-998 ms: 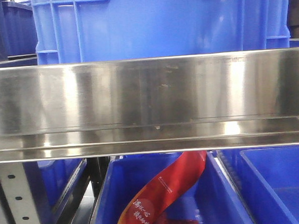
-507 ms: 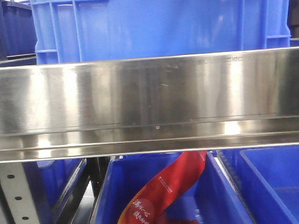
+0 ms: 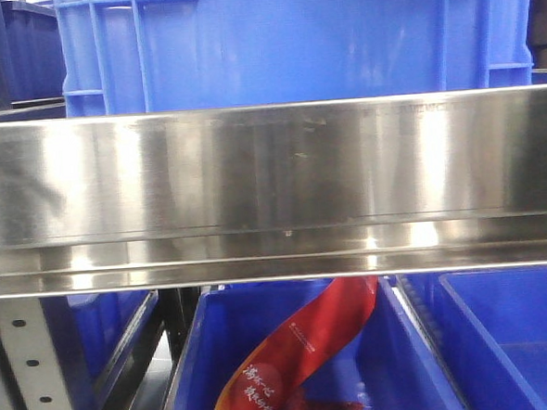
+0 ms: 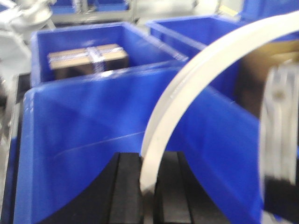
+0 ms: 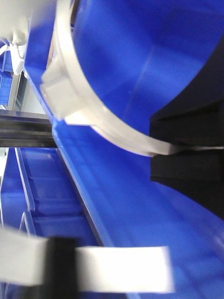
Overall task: Grab PVC pipe and place in blue bin
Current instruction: 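Move both held clamps over the open blue bin, then lower both grippers into the bin and open them, releasing the clamps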
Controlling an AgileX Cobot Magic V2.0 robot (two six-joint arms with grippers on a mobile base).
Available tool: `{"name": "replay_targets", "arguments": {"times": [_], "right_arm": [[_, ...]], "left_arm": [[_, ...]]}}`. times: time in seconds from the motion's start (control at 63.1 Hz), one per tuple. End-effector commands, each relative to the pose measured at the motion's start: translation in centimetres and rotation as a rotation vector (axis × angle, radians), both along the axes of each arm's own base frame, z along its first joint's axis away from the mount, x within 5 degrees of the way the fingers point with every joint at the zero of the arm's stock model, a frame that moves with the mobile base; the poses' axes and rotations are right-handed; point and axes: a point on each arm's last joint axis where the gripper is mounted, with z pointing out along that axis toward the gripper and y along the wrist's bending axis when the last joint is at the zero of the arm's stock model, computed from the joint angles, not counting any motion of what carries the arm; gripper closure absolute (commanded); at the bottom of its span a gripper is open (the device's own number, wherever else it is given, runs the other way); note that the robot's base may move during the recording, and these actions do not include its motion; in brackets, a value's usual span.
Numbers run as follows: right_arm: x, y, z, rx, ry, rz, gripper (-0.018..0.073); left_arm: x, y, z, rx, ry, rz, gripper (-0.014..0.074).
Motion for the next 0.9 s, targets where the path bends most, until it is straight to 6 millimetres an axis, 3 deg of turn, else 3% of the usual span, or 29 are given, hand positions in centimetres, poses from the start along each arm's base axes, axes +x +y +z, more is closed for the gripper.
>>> {"name": "replay_targets", "arguments": {"times": [0.0, 0.238, 0.459, 0.665, 0.744, 0.887], "right_arm": [[1.0, 0.4, 0.6, -0.008, -0.019, -0.005, 0.0713], [2.7, -0.7, -0.4, -0.029, 0.054, -0.065, 0.0713], [2.7, -0.9, -0.5, -0.032, 0.059, -0.07, 0.0712], [2.7, -0.9, -0.7, -0.048, 0.084, -0.069, 0.0701], [2.7, -0.9, -0.7, -0.047, 0.083, -0.069, 0.0641], [2.7, -0.9, -0.7, -0.045, 0.08, -0.069, 0.0401]], "left_arm": [[0.3, -0.5, 0.2, -0.022, -0.026, -0.016, 0.0708], [1.1, -0.6, -0.4, -0.018, -0.023, -0.007, 0.0708], [2.4, -1.7, -1.9, -0.006, -0.009, -0.022, 0.0708], [2.4, -1.9, -1.8, -0.014, -0.022, -0.032, 0.0708], [2.4, -1.9, -1.7, -0.017, -0.028, -0.035, 0.0708], [2.4, -2.0, -1.5, -0.029, -0.048, -0.047, 0.0656]]}}
